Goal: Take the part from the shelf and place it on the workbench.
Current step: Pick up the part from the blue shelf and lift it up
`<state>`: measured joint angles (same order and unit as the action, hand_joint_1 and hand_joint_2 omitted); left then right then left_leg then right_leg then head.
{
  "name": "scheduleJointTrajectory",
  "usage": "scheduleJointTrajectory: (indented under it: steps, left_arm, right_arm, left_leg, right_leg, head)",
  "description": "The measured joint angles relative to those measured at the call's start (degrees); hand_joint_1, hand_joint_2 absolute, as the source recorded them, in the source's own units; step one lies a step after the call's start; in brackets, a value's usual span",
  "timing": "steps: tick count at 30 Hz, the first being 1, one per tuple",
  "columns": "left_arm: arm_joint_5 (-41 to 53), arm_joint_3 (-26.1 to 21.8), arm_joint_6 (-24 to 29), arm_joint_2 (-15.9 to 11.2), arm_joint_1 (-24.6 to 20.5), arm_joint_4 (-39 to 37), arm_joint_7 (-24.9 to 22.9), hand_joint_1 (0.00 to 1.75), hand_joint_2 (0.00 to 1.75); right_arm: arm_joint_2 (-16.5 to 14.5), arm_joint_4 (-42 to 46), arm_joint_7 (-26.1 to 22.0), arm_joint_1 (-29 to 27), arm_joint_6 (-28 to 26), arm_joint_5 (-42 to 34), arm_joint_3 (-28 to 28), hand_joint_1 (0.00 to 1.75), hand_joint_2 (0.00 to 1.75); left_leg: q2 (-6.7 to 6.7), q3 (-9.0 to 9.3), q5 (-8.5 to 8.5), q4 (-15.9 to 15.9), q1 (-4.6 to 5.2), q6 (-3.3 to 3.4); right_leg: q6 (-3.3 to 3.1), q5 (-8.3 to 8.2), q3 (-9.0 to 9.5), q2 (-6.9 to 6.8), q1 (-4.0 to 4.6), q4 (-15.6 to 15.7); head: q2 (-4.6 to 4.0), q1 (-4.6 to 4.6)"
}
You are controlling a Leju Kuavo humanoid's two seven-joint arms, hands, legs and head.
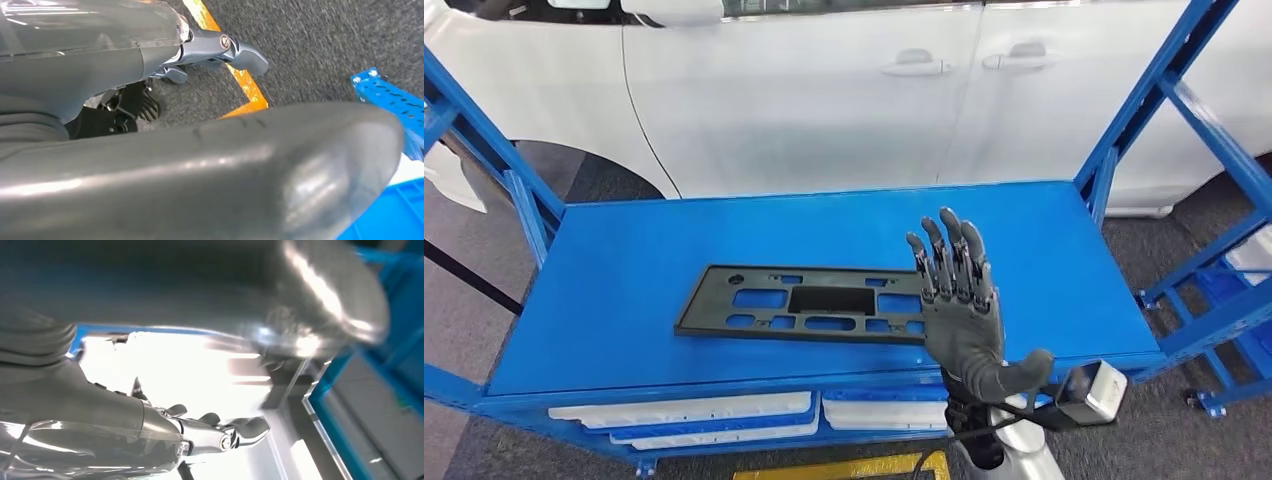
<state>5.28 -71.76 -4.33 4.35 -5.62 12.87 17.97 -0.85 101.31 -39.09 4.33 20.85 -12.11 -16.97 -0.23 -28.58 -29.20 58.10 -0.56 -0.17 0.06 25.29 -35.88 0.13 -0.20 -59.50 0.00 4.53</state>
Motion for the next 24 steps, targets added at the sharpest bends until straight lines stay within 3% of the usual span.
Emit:
scheduleJointTrajectory:
  steps: [2,4,7,8,9,12,14,15,18,20,22,23,24]
  left_arm:
    - [0.01,0.00,0.19,-0.07,0.18,0.01,-0.21,0.00,0.00]
    - [0.01,-0.01,0.32,-0.11,0.48,0.01,-0.34,0.00,0.00]
    - [0.01,-0.02,0.39,-0.09,1.05,0.00,-0.16,0.00,0.00]
    - [0.01,-0.02,0.39,-0.09,1.20,0.00,-0.03,0.00,0.00]
    - [-0.01,-0.03,0.39,-0.10,1.32,0.00,0.09,0.00,0.00]
    - [-0.04,-0.06,0.38,-0.21,1.44,0.01,0.19,0.00,0.00]
    - [0.02,-0.05,0.34,-0.30,1.37,0.01,0.20,0.00,0.00]
    - [0.03,-0.05,0.32,-0.34,1.36,0.00,0.20,0.00,0.00]
    - [-0.03,-0.08,0.26,-0.30,1.45,-0.01,0.22,0.00,0.00]
    - [-0.03,-0.09,0.22,-0.25,1.39,-0.02,0.23,0.00,0.00]
    - [-0.02,-0.09,0.20,-0.26,1.35,-0.02,0.23,0.00,0.00]
    - [-0.02,-0.09,0.20,-0.26,1.37,-0.02,0.23,0.00,0.00]
    - [-0.02,-0.09,0.20,-0.26,1.39,-0.02,0.22,0.00,0.00]
  right_arm:
    - [1.50,-1.47,-0.17,-1.69,-0.73,2.23,-0.51,0.00,0.87]
    - [2.93,-2.46,-0.29,-4.14,-0.99,5.73,-0.55,0.00,0.00]
    - [4.40,-3.32,-0.30,-6.48,-2.85,11.36,-0.30,0.00,0.00]
    - [4.85,-3.57,-0.30,-7.09,-3.56,12.54,-0.19,0.00,0.00]
    - [5.30,-3.79,-0.30,-7.66,-4.03,13.25,-0.09,0.00,0.00]
    - [6.13,-4.28,-0.30,-8.43,-4.47,14.04,0.16,0.00,0.00]
    - [6.44,-4.48,-0.30,-8.62,-4.60,14.18,0.33,0.00,0.00]
    - [6.60,-4.57,-0.31,-8.76,-4.66,14.22,0.39,0.00,0.00]
    - [7.08,-4.73,-0.32,-8.99,-4.85,14.29,0.58,0.00,0.00]
    - [7.41,-4.79,-0.32,-9.05,-4.92,14.29,0.74,0.00,0.00]
    - [7.65,-4.91,-0.32,-9.25,-4.92,14.29,0.78,0.00,0.00]
    - [7.74,-5.00,-0.32,-9.37,-4.92,14.29,0.78,0.00,0.00]
    - [7.84,-5.07,-0.32,-9.44,-4.92,14.29,0.79,0.00,0.00]
  left_leg:
    - [0.02,0.14,-0.15,0.68,-0.07,-0.57]
    - [0.06,-1.68,-1.47,4.47,-0.16,-0.97]
    - [0.07,-7.94,-5.58,14.49,-0.22,-1.41]
    - [0.07,-9.29,-5.82,15.95,-0.22,-1.41]
    - [0.08,-9.69,-4.87,15.45,-0.20,-1.31]
    - [0.11,-6.41,1.69,5.20,0.07,-0.32]
    - [0.11,-4.88,2.82,0.98,0.44,0.28]
    - [0.11,-4.74,2.50,0.69,0.58,0.44]
    - [0.21,-3.95,3.66,-0.50,0.20,1.11]
    - [0.33,-3.51,3.92,-1.10,-0.06,1.49]
    - [0.34,-3.45,3.75,-1.12,-0.07,1.65]
    - [0.34,-3.38,3.62,-1.10,-0.08,1.62]
    - [0.33,-3.26,3.47,-1.07,-0.12,1.53]
  right_leg:
    - [-0.77,-0.19,0.79,-0.02,-0.08,0.50]
    - [-1.40,0.11,1.80,-0.18,-0.21,1.04]
    - [-2.04,0.70,2.34,-0.08,0.00,1.20]
    - [-2.10,0.93,2.57,0.02,0.11,1.19]
    - [-2.12,1.18,2.89,0.12,0.21,1.18]
    - [-1.94,1.96,4.13,0.35,0.53,1.14]
    - [-1.50,2.34,4.35,0.45,0.62,1.07]
    - [-1.21,2.45,4.37,0.48,0.63,1.08]
    - [-0.24,3.37,4.36,0.46,0.65,0.34]
    - [0.36,6.09,2.16,0.35,0.39,-4.31]
    - [0.88,9.13,-1.99,0.27,-0.06,-11.78]
    - [1.11,9.44,-3.49,0.23,-0.32,-14.10]
    - [1.33,8.63,-4.02,0.18,-0.56,-14.39]
  head:
    - [0.00,-0.01]
    - [0.00,-0.01]
    - [0.00,0.00]
    - [0.00,-0.01]
    - [0.00,-0.01]
    - [0.00,-0.01]
    - [0.00,-0.01]
    - [0.00,-0.02]
    - [0.00,-0.02]
    - [0.00,-0.02]
    - [0.00,-0.01]
    - [0.00,-0.01]
    - [0.00,-0.01]
